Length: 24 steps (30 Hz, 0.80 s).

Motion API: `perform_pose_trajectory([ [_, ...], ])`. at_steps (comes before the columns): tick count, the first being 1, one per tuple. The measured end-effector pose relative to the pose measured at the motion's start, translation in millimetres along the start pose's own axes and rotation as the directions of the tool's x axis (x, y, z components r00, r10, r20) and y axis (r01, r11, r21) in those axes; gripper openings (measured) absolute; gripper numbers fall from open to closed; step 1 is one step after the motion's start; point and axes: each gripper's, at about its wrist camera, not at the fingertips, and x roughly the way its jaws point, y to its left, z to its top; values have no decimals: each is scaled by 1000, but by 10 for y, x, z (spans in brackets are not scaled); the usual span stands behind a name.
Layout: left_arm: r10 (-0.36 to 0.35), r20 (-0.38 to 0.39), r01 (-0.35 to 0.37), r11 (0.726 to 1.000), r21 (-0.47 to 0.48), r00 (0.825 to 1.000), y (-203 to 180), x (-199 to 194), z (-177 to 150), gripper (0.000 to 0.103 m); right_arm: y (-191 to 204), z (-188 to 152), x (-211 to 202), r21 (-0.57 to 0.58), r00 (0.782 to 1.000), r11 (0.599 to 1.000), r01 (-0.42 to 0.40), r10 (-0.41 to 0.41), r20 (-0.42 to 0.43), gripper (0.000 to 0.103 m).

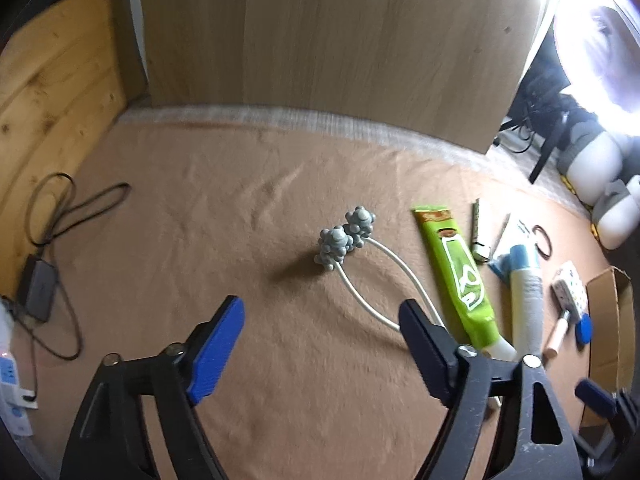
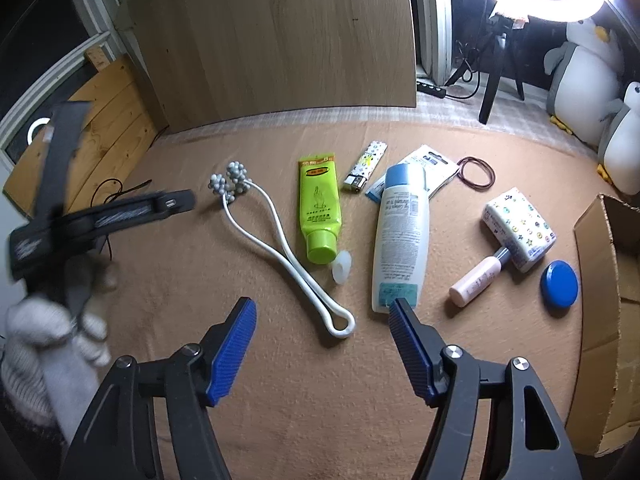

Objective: Organize objects
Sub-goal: 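Reach the right tool to the white roller handle and close on it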

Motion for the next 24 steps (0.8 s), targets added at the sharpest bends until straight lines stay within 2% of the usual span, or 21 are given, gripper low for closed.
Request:
perform_pose_trajectory([
  [9,43,-70,-41,999,36,997,-136,572,122,67,-107,-70,-98,33,1000,999,30,-30,-1,65],
  [14,77,-84,-69,993,95,993,-233,734,60,53,-217,-99,-141,56,999,997,45,-45,-1,65],
  [18,95,-61,-85,986,145,994,-308,710,-36,51,-271,-134,-147,71,999,997,43,-43,-4,65],
  [24,87,-51,-77,982,170,995,-322,668,-163,50,-255,-184,-128,67,999,997,37,-36,-14,65],
])
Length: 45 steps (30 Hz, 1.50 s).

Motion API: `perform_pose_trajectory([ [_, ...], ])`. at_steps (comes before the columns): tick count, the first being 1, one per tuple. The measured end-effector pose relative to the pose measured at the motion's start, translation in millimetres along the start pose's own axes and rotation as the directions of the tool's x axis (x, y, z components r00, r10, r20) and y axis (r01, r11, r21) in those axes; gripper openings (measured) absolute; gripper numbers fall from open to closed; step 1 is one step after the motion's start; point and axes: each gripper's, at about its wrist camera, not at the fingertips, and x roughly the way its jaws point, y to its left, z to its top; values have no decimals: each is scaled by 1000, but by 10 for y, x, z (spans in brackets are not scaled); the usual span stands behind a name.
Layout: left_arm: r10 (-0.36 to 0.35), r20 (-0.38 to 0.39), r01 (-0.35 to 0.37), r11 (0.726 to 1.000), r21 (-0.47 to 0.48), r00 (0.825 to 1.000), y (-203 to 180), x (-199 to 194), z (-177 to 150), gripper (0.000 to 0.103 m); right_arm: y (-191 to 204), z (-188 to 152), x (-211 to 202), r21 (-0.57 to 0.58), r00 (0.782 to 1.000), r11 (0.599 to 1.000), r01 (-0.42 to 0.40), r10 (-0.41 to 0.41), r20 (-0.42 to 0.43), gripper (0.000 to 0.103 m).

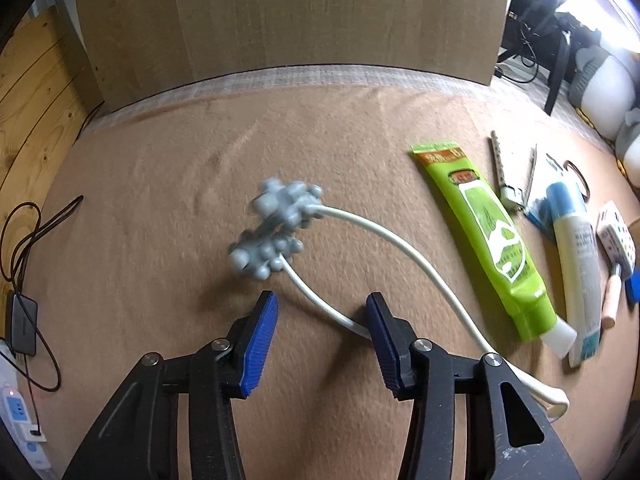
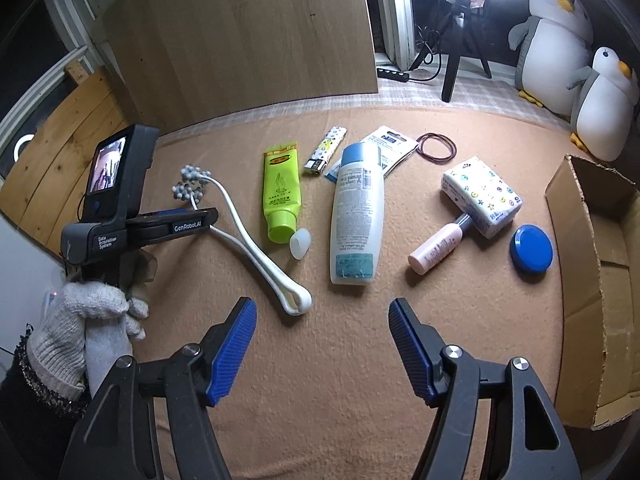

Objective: Organize objects
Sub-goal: 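Reach the right tool to the white roller handle and close on it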

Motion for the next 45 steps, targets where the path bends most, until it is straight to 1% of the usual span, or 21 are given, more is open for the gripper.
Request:
perform_pose_trajectory([
  [9,-39,6,39,999,-1,999,100,-116,-299,50,53,-59,38,-24,1000,1000,-8,8,-14,65],
  [12,-49,6,49,999,2,999,196,-156,-430,50,85,-70,55,-33,1000,999,-16,15,-23,65],
  [16,-58,-1,58,998,6,998,184,-258,-589,50,183,-80,129,-64,998,997,-36,33,-49,65],
  [19,-63,-8,63,998,15,998,143,-368,-769,50,298,-110,206,-102,995,993,-65,57,-78,65],
  [21,-83,-21,83,996,29,996,104,-449,-881,49,398,-159,269,-138,991,987,-87,72,-108,65],
  [23,-115,-30,115,993,26,993,135,-488,-928,50,473,-213,320,-172,989,981,-91,69,-128,65],
  [26,-189,-29,188,982,-17,982,259,-570,-953,50,571,-273,421,-228,987,970,-86,51,-154,65],
  [27,-200,-19,199,980,-24,980,291,-599,-953,50,596,-278,457,-243,986,967,-80,41,-160,65],
  [29,-197,7,197,980,-38,980,357,-647,-948,50,634,-279,515,-265,985,962,-70,26,-168,65],
  [30,-207,14,208,976,-61,978,416,-659,-940,50,657,-268,547,-278,985,958,-69,21,-171,65],
  [32,-236,9,236,965,-111,972,521,-630,-921,51,704,-246,598,-312,985,948,-56,1,-172,65],
  [34,-252,-3,249,957,-151,968,639,-541,-859,51,734,-232,646,-341,984,939,-42,-20,-177,65],
  [36,-287,-14,279,940,-194,958,723,-449,-813,51,749,-230,688,-360,983,932,-36,-33,-183,65],
  [37,-292,-13,283,937,-205,956,740,-431,-811,50,756,-230,710,-371,981,928,-34,-39,-188,65],
  [39,-283,-6,276,939,-206,959,762,-407,-794,49,768,-234,750,-391,980,920,-27,-54,-193,65],
  [40,-280,-6,273,940,-202,960,752,-407,-786,49,778,-241,763,-399,979,917,-24,-59,-195,63],
  [42,-263,-10,257,947,-191,965,723,-394,-764,48,802,-263,802,-412,977,911,-24,-66,-203,42],
  [44,-243,-13,236,953,-190,970,679,-350,-704,39,806,-283,833,-419,975,908,-21,-75,-210,35],
  [45,-228,-12,222,957,-187,974,661,-333,-683,36,814,-289,829,-426,977,905,-13,-79,-199,34],
])
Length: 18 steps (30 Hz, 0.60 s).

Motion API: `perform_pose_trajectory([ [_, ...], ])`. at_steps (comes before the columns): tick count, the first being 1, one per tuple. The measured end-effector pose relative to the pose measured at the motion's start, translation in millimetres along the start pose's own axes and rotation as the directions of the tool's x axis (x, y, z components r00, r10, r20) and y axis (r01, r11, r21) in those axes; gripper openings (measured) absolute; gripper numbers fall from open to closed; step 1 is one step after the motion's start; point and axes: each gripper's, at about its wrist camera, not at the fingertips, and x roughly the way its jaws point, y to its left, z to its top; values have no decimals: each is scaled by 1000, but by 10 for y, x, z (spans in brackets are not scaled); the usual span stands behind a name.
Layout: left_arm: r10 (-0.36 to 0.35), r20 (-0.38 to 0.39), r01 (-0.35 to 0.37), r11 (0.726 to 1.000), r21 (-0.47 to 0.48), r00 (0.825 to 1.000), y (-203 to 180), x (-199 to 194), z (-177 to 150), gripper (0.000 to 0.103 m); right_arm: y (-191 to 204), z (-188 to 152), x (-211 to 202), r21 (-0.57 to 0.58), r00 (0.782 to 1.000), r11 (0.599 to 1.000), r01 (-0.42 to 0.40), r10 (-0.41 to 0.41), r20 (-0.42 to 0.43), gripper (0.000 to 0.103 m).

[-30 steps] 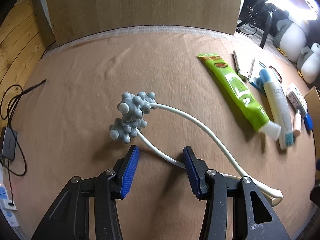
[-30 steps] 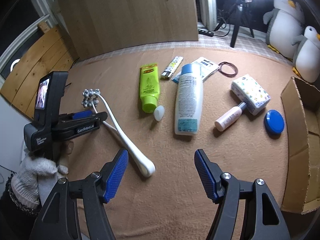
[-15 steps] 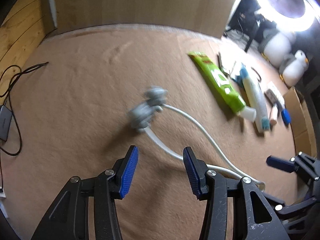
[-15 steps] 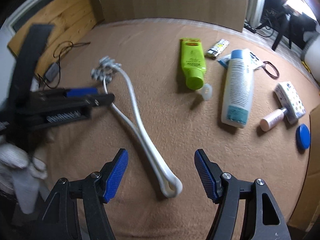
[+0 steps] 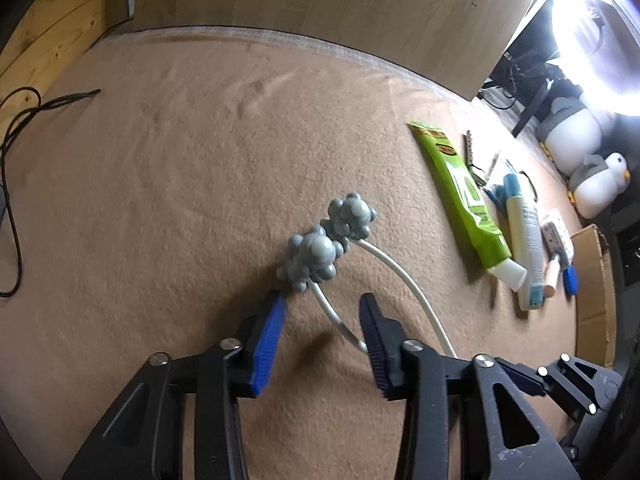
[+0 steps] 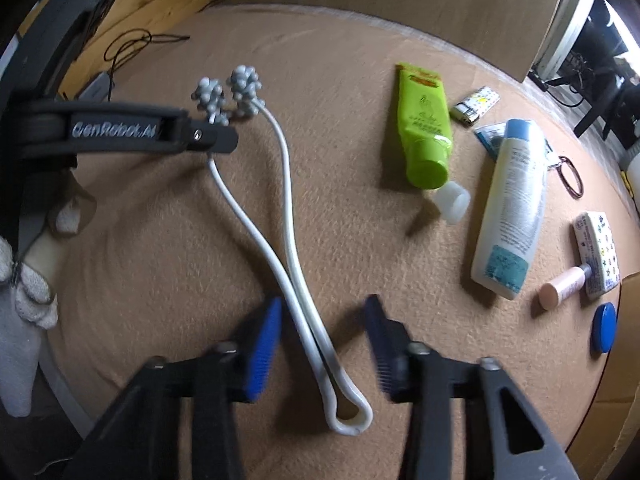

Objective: Organize objects
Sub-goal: 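Reach the right tool to the white roller handle and close on it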

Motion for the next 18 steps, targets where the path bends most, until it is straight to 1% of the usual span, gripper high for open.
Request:
perform_pose_trajectory([
  [1,8,1,-8,1000,1,1000,-2,-3,4,27,4,1,-3,-4,1000,1000,1,-1,1,33],
  [3,12,2,-12,1000,3,1000,-28,28,21,23,14,-7,-15,-7,1000,1000,-21,21,3,18],
  [4,1,1,-1,1000,0,1000,-31,35,24,16,22,-14,-21,-8,1000,1000,-24,24,4,18],
  [7,0,5,0,1000,-5,1000,-50,36,30,15,19,-48,-44,-13,1000,1000,-22,22,10,17],
  [10,-8,9,8,1000,-4,1000,-119,34,47,14,42,-60,-66,-7,999,999,-48,48,14,16],
  [15,-15,31,14,1000,18,999,-254,-67,87,13,19,-152,-201,-6,998,999,-49,49,45,14],
  [18,-28,43,26,999,34,999,-369,-148,124,13,18,-114,-262,14,996,998,-58,57,65,14],
])
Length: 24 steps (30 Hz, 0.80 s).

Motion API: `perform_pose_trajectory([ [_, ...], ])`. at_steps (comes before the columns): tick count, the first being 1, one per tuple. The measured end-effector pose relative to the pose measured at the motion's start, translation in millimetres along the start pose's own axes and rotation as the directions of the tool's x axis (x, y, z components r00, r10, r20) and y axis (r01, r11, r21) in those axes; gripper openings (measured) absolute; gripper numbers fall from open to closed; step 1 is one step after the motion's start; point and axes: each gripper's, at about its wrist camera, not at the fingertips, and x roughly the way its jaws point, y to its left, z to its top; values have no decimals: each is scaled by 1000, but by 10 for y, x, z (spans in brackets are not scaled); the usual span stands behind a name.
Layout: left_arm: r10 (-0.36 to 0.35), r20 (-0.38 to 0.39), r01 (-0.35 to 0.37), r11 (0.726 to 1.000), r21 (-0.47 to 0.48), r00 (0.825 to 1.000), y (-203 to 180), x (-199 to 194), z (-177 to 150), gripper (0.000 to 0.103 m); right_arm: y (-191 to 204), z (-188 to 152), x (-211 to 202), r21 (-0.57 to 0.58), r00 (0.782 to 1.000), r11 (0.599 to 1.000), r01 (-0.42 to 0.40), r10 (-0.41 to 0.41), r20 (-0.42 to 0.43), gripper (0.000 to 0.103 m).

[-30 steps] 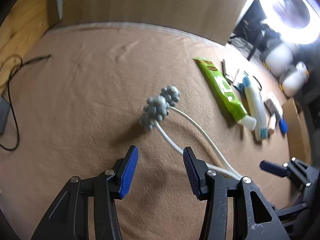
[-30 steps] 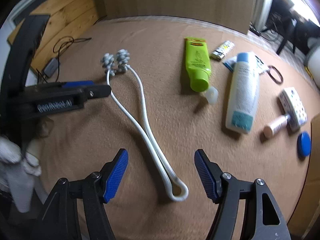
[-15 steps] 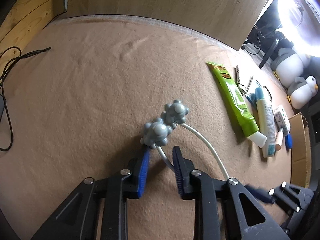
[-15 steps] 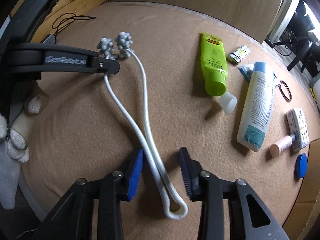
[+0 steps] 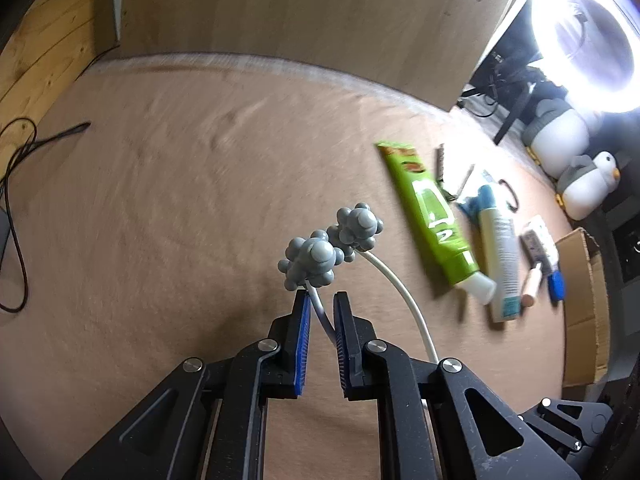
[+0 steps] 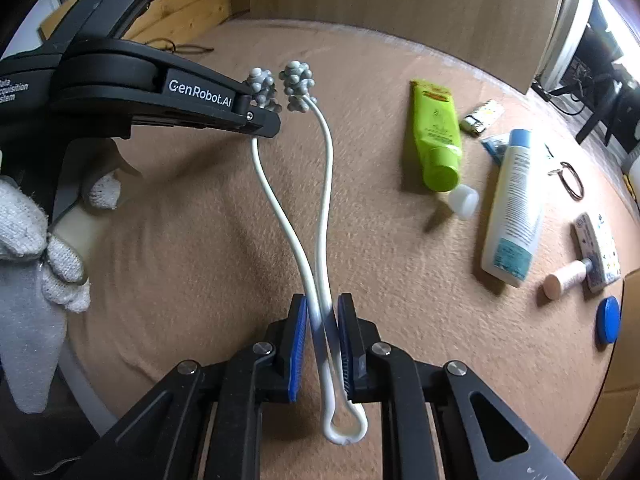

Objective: Organize objects
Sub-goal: 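Reach the right tool to the white roller handle and close on it, then lift the white roller with the right tool toward the cardboard box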

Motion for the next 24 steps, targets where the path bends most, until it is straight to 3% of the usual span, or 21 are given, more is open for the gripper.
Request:
perform_pose_trajectory([
  [5,-20,37,18,999,48,999,-363,-190,86,12,-146,-61,-263,40,999,999,-5,3,48,13],
  [12,-74,93,61,989,135,993,-1202,-342,251,12,-557,-228,-712,101,992,995,15,-27,119,13],
  [24,-208,78,182,950,255,975,-2791,-181,354,11,-1608,-751,-1367,230,976,968,97,-137,168,12],
])
